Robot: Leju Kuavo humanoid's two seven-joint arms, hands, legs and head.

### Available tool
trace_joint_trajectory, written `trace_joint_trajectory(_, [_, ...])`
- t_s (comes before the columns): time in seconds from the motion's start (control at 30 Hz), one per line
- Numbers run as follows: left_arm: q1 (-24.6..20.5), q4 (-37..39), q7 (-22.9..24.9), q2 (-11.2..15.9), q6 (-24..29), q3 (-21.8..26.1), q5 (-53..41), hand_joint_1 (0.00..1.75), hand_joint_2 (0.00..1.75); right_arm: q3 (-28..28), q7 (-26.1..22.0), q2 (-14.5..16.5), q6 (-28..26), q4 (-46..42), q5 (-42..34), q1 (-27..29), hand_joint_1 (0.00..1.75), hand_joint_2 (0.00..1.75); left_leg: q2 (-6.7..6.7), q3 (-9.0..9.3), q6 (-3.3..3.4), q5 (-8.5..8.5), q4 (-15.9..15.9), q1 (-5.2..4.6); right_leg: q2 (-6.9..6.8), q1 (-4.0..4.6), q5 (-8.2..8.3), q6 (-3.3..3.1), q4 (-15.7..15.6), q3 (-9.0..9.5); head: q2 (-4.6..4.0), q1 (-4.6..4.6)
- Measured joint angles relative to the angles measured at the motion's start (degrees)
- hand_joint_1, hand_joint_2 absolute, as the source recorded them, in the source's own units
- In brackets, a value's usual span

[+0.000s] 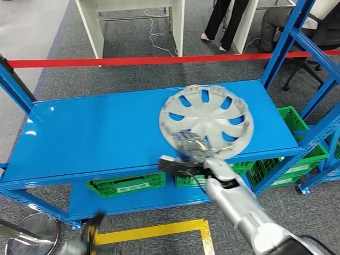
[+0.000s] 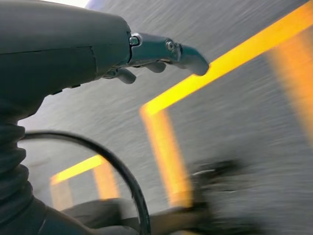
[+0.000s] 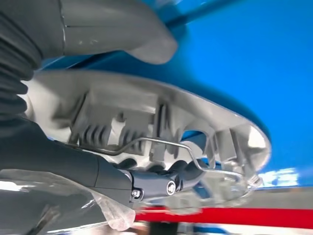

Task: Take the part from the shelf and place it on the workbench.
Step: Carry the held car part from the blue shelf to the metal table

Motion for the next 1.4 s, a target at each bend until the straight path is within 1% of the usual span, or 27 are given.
trace_joint_trajectory(0.07, [-1.38,-2.45,-1.38,0.3,-0.65,1.79,-2.03,0.0,1.75,1.34,1.1,1.22,-0.64,1.57,0.11,-0.75,0.0,1.75,0.01,0.06,-0.02,0.08,0.01,0.01,0.04,0.01,0.05,-0.02,0.04,-0.05,0.0,-0.01])
trace_joint_trajectory(0.1, [-0.94,-3.92,-2.03,0.11,-0.54,2.44,-3.26,0.0,1.75,1.82,1.89,1.48,-1.23,2.05,0.4,-0.9,0.0,1.75,0.0,0.09,-0.02,0.1,0.01,0.0,0.03,0.0,0.05,-0.02,0.06,-0.07,0.0,-0.01])
trace_joint_trajectory(0.23, [4.09,-11.36,-0.88,-1.65,1.21,3.55,-6.38,0.0,1.75,2.85,3.09,1.63,-2.82,3.02,1.26,-1.37,0.0,1.75,-0.03,-0.02,-0.01,0.07,0.03,-0.02,-0.06,-0.01,0.0,-0.02,0.03,-0.15,0.0,0.03])
trace_joint_trajectory(0.3, [5.84,-13.97,-0.3,-2.01,1.12,3.73,-6.65,0.0,1.75,3.15,3.38,1.61,-2.94,3.42,1.68,-1.79,0.0,1.75,-0.02,-0.07,0.0,0.02,0.03,-0.03,-0.03,-0.01,-0.01,-0.02,-0.03,-0.18,0.0,0.04])
trace_joint_trajectory(0.47, [7.03,-17.09,0.1,-2.09,0.79,4.66,-6.32,0.0,1.75,3.7,3.21,1.68,-2.85,4.55,2.01,-2.55,0.0,1.75,-0.03,-0.11,0.03,0.0,0.03,-0.07,-0.05,-0.04,0.0,-0.01,-0.08,-0.18,0.0,0.03])
trace_joint_trajectory(0.53, [6.89,-16.61,-0.61,-1.59,1.26,5.85,-5.46,0.0,1.75,3.87,1.91,1.92,-2.46,5.07,1.72,-2.99,0.0,1.75,-0.03,-0.1,0.03,0.01,0.02,-0.05,-0.06,-0.03,0.0,-0.01,-0.08,-0.19,0.0,0.02])
trace_joint_trajectory(0.6, [6.21,-14.67,-2.55,-0.87,1.24,7.67,-4.7,0.0,1.75,4.21,0.8,2.43,-1.97,5.85,1.31,-3.56,0.0,1.75,-0.02,-0.09,0.01,0.02,0.02,-0.02,-0.03,0.0,0.01,-0.02,-0.06,-0.2,0.0,0.02])
trace_joint_trajectory(0.7, [4.97,-11.66,-4.33,-0.17,0.89,9.95,-4.38,0.0,1.75,4.73,0.45,3.21,-1.59,6.88,0.84,-4.15,0.0,1.75,-0.02,-0.08,-0.01,0.04,0.02,0.01,-0.01,0.02,0.01,-0.02,-0.02,-0.23,0.0,0.02])
trace_joint_trajectory(0.9, [3.7,-7.97,-5.21,0.14,1.03,13.22,-4.41,0.0,1.75,5.29,0.07,3.77,-1.48,8.24,0.19,-5.08,0.0,1.75,-0.02,-0.1,-0.02,0.05,0.02,0.02,0.01,0.03,0.01,-0.02,0.0,-0.24,0.0,0.02])
trace_joint_trajectory(1.2, [3.42,-6.27,-5.28,0.14,1.02,14.94,-4.84,0.0,1.75,5.77,0.06,3.95,-1.31,9.18,0.19,-5.68,0.01,1.75,-0.01,-0.11,-0.01,0.03,0.03,0.0,0.01,0.01,0.01,-0.02,-0.02,-0.25,0.0,0.03])
trace_joint_trajectory(1.23, [3.39,-6.15,-5.28,0.15,1.01,15.05,-5.02,0.0,1.75,5.87,0.08,4.0,-1.2,9.29,0.23,-5.77,0.33,1.75,-0.01,-0.11,-0.01,0.03,0.03,0.0,0.01,0.01,0.01,-0.02,-0.01,-0.25,0.0,0.02])
trace_joint_trajectory(1.33, [3.27,-5.78,-5.24,0.19,0.99,15.24,-5.46,0.0,1.75,6.16,0.11,4.13,-0.87,9.63,0.26,-6.06,1.63,1.75,-0.01,-0.1,-0.01,0.04,0.02,0.01,0.01,0.02,0.01,-0.02,-0.01,-0.25,0.0,0.02])
trace_joint_trajectory(1.37, [3.23,-5.65,-5.2,0.2,1.04,15.35,-5.52,0.0,1.75,6.21,0.03,4.18,-0.76,9.75,0.25,-6.15,1.75,1.75,-0.01,-0.1,-0.01,0.04,0.02,0.01,0.01,0.03,0.01,-0.02,-0.01,-0.25,0.0,0.02])
trace_joint_trajectory(1.4, [3.18,-5.5,-5.14,0.21,1.12,15.5,-5.54,0.0,1.75,6.24,-0.11,4.23,-0.6,9.88,0.22,-6.24,1.75,1.75,-0.01,-0.1,-0.01,0.04,0.02,0.02,0.02,0.03,0.01,-0.02,-0.01,-0.25,0.0,0.02])
